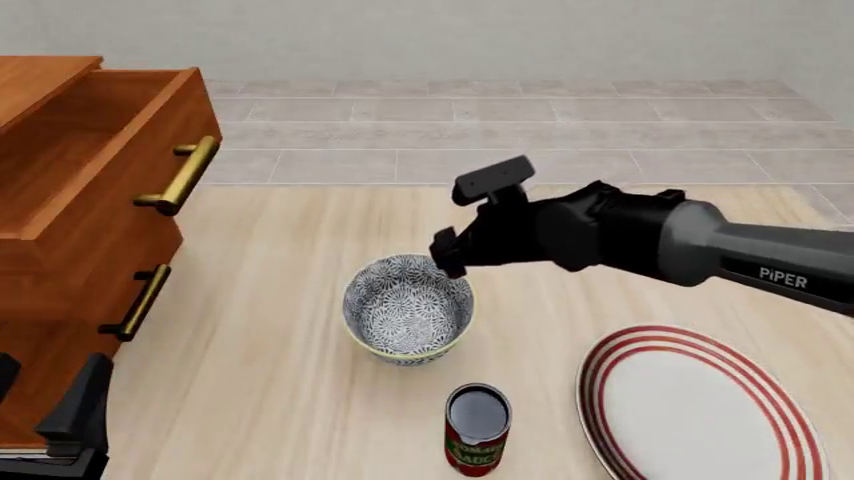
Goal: Put the bowl on the plate.
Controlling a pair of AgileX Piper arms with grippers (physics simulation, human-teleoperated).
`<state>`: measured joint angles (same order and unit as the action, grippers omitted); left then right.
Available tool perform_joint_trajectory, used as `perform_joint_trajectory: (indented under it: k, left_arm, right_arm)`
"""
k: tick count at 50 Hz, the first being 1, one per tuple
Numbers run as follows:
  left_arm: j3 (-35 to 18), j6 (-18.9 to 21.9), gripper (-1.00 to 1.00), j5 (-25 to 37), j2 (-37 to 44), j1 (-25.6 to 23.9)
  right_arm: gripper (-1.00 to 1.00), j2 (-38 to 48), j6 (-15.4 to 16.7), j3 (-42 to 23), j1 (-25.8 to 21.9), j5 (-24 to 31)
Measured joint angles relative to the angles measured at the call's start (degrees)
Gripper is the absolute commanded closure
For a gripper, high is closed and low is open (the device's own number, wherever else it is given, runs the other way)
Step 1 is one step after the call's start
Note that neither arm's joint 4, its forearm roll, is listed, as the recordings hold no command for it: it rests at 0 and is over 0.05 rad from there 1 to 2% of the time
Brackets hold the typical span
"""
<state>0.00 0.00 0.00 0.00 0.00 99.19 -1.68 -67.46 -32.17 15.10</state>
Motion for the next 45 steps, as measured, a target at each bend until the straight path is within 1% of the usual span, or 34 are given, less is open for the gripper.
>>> perform_joint_trajectory:
  k: [45]
  left_arm:
    - [0.0,0.0,-1.00,0.0,0.0,0.0]
  right_arm:
    - [-1.00,9.7,-2.6,0.2,0.5,-4.4]
